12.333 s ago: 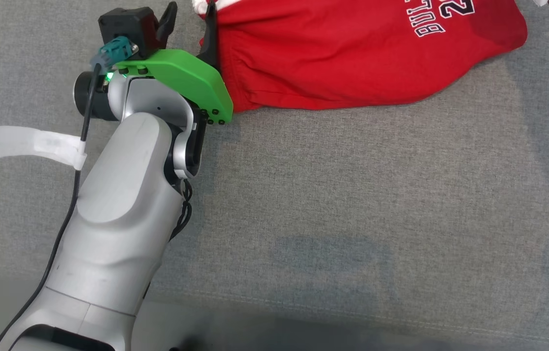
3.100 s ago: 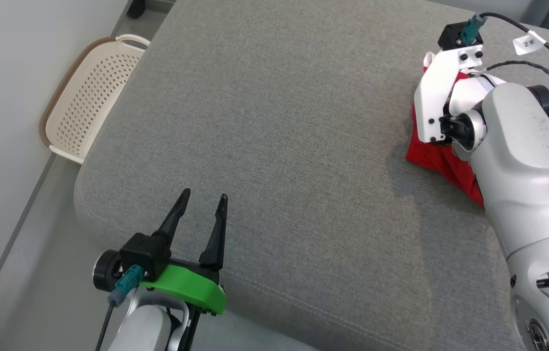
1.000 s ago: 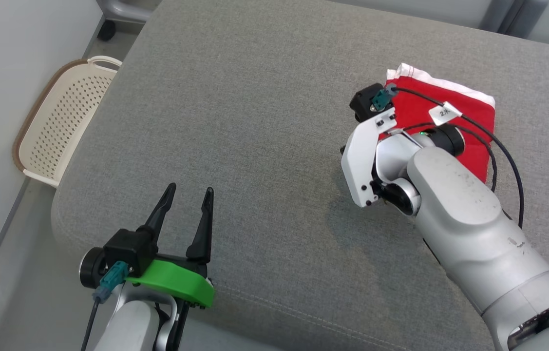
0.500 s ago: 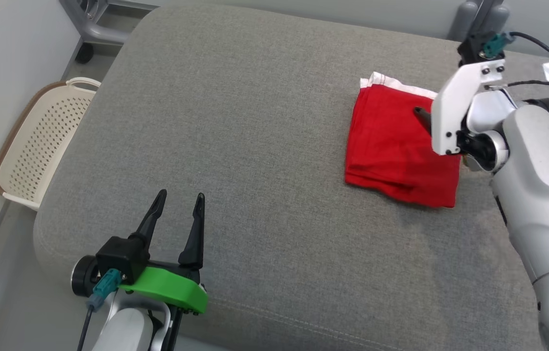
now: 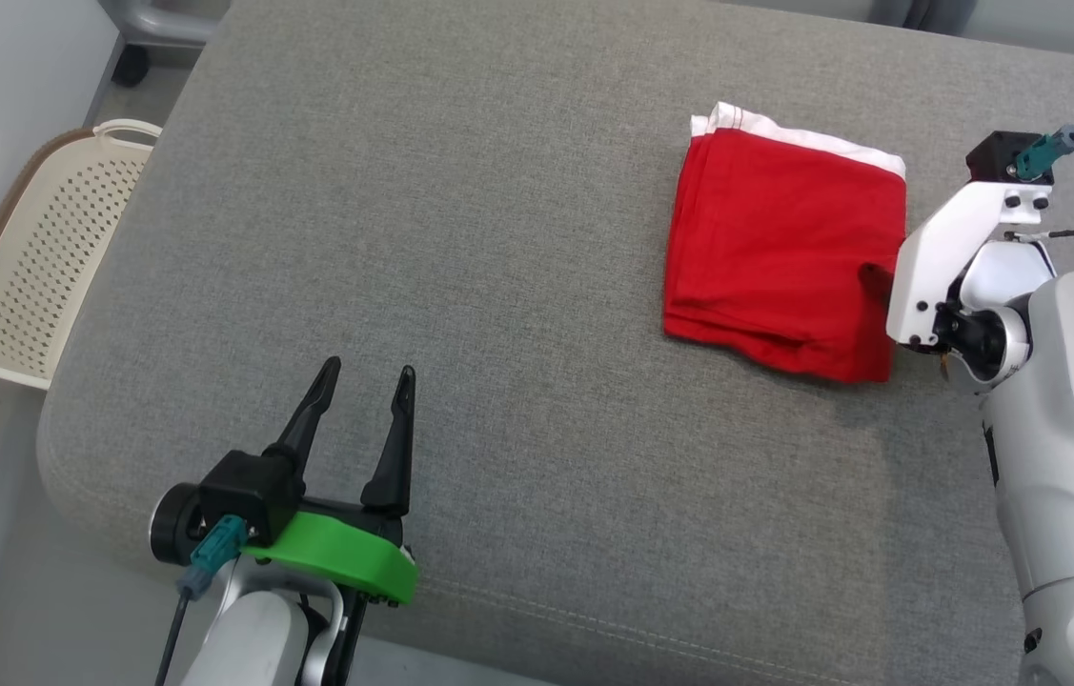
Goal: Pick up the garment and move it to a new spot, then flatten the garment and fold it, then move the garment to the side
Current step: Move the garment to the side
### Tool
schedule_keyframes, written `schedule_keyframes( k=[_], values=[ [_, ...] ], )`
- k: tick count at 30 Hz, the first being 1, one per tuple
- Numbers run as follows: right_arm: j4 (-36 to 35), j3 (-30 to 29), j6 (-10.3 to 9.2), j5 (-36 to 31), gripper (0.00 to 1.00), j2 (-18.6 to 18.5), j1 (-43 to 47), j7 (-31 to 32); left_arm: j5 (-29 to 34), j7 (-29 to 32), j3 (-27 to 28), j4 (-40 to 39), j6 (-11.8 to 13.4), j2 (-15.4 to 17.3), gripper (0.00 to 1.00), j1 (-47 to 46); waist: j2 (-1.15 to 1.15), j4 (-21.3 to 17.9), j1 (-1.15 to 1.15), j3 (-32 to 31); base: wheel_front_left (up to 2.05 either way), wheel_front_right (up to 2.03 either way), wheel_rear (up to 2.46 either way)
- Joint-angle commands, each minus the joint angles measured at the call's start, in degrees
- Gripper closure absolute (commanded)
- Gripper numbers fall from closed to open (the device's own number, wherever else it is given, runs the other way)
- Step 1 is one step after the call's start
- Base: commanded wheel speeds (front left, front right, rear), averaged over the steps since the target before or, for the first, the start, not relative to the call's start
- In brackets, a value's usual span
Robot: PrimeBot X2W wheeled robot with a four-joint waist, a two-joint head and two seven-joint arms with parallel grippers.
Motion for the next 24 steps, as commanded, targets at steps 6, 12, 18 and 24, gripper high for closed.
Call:
schedule_keyframes(
  k=[6,12,18,24],
  values=[
    [-1.54,-3.03,-0.04,-2.17,0.00,2.77,2.85,1.57,-0.26,-0.25,-0.35,0.71,-0.35,-0.16,0.00,-1.73,0.00,0.58,0.00,1.30,0.00,0.00,0.00],
    [-1.93,-4.08,-0.04,-3.49,1.00,3.99,3.39,2.11,-0.41,-0.35,-0.15,1.10,-0.27,-0.21,0.00,-2.16,0.00,0.87,0.00,1.51,0.00,0.00,0.00],
    [-3.33,-3.67,-0.04,-5.10,1.00,3.71,3.81,2.68,-0.57,-0.47,0.18,1.38,0.01,-0.10,0.00,-1.83,0.00,0.02,0.00,0.63,0.00,0.00,0.00],
    [-4.39,-1.75,-0.04,-5.61,1.00,2.32,4.34,3.08,-0.51,-0.47,0.23,1.36,0.04,0.08,0.00,-1.60,0.00,-1.62,0.00,-0.47,0.00,0.00,0.00]
  ],
)
